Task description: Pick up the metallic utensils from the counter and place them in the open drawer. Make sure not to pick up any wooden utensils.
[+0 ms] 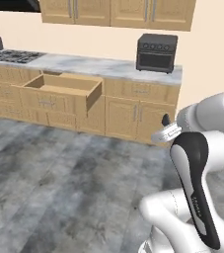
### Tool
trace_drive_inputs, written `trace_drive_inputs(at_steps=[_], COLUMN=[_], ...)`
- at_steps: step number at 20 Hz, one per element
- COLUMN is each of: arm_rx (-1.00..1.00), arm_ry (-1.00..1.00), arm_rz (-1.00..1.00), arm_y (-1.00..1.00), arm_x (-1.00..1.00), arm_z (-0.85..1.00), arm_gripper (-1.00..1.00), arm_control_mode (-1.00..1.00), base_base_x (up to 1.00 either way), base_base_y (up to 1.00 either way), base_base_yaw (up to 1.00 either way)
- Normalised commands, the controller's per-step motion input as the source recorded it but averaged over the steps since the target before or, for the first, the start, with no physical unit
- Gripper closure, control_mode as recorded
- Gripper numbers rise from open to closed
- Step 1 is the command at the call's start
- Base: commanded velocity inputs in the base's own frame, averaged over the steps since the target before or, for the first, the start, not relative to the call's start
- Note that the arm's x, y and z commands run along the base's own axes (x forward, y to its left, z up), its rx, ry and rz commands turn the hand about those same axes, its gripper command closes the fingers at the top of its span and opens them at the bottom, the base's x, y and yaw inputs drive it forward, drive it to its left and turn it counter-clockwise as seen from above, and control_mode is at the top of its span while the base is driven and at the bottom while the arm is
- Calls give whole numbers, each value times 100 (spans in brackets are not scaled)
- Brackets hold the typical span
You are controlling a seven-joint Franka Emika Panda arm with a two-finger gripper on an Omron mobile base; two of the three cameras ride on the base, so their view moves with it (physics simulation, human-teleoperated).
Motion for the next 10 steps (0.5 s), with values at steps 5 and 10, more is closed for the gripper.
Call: trace_drive_inputs(at_steps=[5, 10], arm_rx=[0, 0], arm_ry=[0, 0], arm_rz=[0, 0], arm_y=[0, 0], arm_x=[0, 0], arm_z=[0, 0], arm_gripper=[100, 100], arm_control_mode=[100, 100], base_base_x=[100, 100], base_base_y=[-40, -53], base_base_yaw=[38, 35])
